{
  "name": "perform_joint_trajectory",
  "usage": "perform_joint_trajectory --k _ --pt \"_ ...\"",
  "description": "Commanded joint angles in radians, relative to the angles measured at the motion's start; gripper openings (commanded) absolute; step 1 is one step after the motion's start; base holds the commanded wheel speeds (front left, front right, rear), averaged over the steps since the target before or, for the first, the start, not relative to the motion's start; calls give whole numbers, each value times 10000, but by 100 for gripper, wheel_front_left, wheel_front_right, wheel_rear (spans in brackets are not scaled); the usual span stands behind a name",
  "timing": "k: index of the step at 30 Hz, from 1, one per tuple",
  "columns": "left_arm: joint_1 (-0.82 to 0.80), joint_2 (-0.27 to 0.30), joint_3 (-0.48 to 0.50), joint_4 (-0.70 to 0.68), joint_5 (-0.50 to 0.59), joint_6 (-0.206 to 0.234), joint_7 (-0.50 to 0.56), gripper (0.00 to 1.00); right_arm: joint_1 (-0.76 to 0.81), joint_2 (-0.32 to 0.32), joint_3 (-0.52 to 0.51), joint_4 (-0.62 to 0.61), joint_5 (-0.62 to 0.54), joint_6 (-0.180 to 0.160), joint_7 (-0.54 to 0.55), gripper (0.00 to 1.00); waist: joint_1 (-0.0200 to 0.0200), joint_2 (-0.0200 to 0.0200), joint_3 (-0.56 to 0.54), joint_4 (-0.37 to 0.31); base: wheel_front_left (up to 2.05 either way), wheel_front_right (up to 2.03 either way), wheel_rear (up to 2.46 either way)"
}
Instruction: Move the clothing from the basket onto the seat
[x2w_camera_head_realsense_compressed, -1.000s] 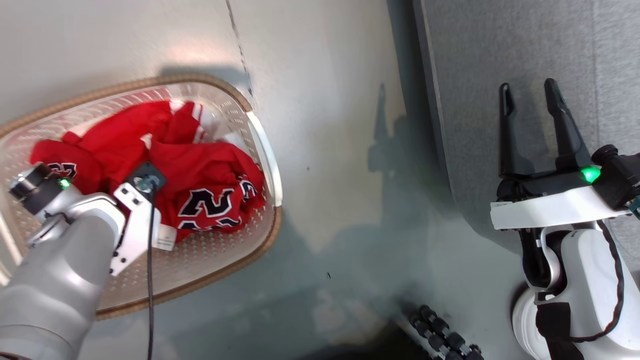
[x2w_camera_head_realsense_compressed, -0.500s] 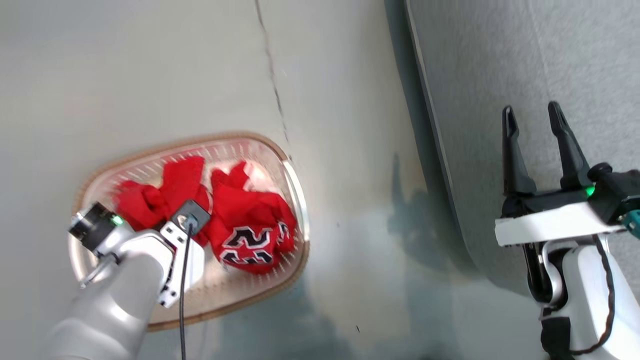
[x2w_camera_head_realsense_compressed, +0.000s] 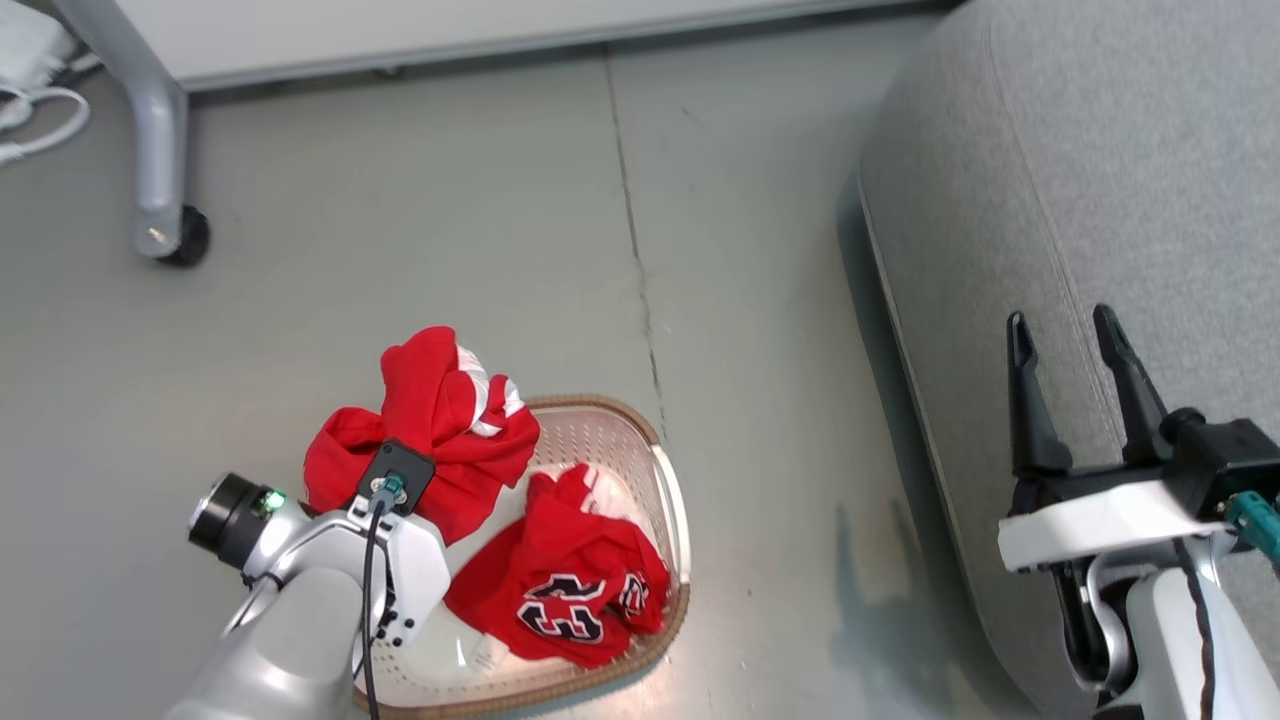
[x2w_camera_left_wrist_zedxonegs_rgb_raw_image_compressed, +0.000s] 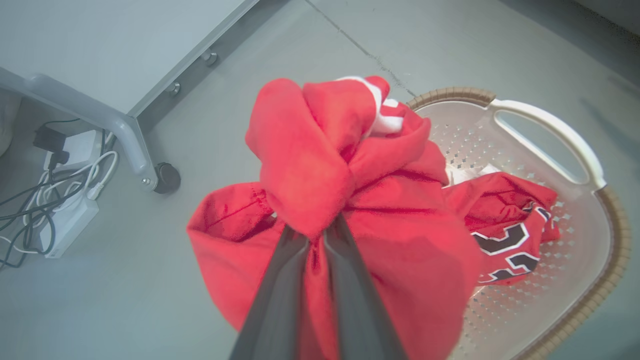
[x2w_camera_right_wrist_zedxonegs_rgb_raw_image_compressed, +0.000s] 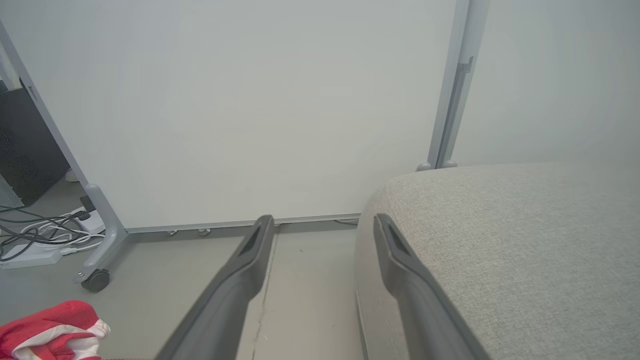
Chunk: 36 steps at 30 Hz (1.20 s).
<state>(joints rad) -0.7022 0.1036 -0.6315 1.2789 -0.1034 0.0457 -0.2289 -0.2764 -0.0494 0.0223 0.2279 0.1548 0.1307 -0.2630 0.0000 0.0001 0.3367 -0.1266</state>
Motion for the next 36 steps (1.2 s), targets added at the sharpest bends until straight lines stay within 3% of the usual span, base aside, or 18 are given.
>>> perform_joint_trajectory --k 1,7,15,21,30,36 --pt "248 -58 176 -81 -253 56 -154 0 268 -78 -8 62 -98 2 16 100 0 -1 -765 419 0 0 0" --pt "707 29 765 -1011 -852 423 -371 0 711 -141 113 219 -122 2 18 100 0 -1 -1590 562 0 0 0" --pt "1765 378 1307 -4057 -928 898 -374 0 1178 -219 28 312 -97 2 18 100 0 -1 -2386 757 0 0 0" --pt "2687 431 2269 -6982 -1016 1260 -377 0 1389 -180 275 358 -127 2 16 100 0 -1 -2784 734 0 0 0" --pt "3493 109 3128 -11288 -207 1106 -355 0 1579 -163 512 468 -46 2 18 100 0 -1 -3048 708 0 0 0" --pt "3903 -159 2972 -12893 78 567 -357 0 1530 -143 580 491 -18 2 18 100 0 -1 -3117 637 0 0 0"
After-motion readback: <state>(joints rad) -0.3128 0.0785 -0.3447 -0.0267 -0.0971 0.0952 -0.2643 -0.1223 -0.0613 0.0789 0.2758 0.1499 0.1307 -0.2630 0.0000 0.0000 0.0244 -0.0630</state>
